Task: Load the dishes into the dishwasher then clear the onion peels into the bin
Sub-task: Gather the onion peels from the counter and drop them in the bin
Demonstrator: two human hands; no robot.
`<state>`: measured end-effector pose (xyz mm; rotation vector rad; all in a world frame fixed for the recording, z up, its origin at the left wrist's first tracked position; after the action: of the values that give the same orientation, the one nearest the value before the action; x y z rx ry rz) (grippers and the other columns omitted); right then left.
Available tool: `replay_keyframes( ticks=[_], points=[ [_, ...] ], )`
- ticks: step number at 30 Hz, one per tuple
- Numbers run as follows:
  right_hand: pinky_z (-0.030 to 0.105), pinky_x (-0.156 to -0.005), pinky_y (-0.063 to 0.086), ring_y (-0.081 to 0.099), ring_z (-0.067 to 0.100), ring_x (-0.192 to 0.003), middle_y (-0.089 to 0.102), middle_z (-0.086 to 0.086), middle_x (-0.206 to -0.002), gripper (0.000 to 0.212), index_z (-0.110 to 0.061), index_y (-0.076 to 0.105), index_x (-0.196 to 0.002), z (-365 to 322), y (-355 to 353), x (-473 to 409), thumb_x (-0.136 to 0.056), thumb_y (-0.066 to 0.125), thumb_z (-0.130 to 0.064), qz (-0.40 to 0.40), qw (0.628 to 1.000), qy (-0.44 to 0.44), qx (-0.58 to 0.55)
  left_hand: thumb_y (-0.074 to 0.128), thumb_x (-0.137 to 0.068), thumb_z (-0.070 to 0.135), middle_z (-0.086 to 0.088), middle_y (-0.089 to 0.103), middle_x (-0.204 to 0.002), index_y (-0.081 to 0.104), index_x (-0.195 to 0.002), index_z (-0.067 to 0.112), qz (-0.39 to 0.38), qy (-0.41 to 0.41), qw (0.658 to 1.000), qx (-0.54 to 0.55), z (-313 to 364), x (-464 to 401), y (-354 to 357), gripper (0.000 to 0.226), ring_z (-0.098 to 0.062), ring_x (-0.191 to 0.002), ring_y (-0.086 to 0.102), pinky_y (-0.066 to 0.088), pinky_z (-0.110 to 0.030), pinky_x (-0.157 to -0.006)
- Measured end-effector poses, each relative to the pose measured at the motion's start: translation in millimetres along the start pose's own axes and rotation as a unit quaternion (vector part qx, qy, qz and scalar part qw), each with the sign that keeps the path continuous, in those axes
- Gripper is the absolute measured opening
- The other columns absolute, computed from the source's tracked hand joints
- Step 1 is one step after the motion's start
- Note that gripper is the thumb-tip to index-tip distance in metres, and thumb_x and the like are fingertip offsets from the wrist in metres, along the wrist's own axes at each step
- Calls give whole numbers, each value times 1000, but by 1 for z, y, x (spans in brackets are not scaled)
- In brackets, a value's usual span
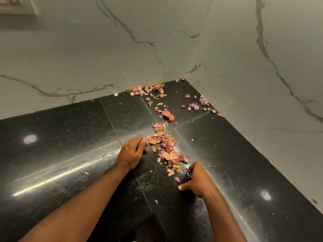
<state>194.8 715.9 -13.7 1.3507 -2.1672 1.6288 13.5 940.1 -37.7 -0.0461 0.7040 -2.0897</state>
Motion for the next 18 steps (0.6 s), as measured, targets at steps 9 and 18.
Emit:
replay_keyframes(
  ticks=[9,18],
  points=[
    [34,-88,55,60,8,-100,62,-6,-119,29,-32,61,-113,-13,9,-2,-94,75,-16,66,995,-70,-31,43,-108,39,12,70,-79,66,-94,28,-1,5,1000,-7,2,2,4,29,-5,-81,67,55,-35,-76],
    [30,-108,45,48,19,-140,49,-2,-152,48,-34,53,-147,-28,-10,-6,-103,59,-16,178,970,-143,-87,40,-108,44,13,68,-80,65,-93,30,4,13,1000,-14,-1,1,3,32,-6,-82,64,54,-42,-76]
  ],
)
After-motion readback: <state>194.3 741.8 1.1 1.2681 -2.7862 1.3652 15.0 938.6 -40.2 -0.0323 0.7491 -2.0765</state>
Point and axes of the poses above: each hand's wrist, its own x-axis away from the middle knuckle, its own y-axis out of the palm, z = x × y, the point moved 6 cm from there along -x, towards the middle knuckle
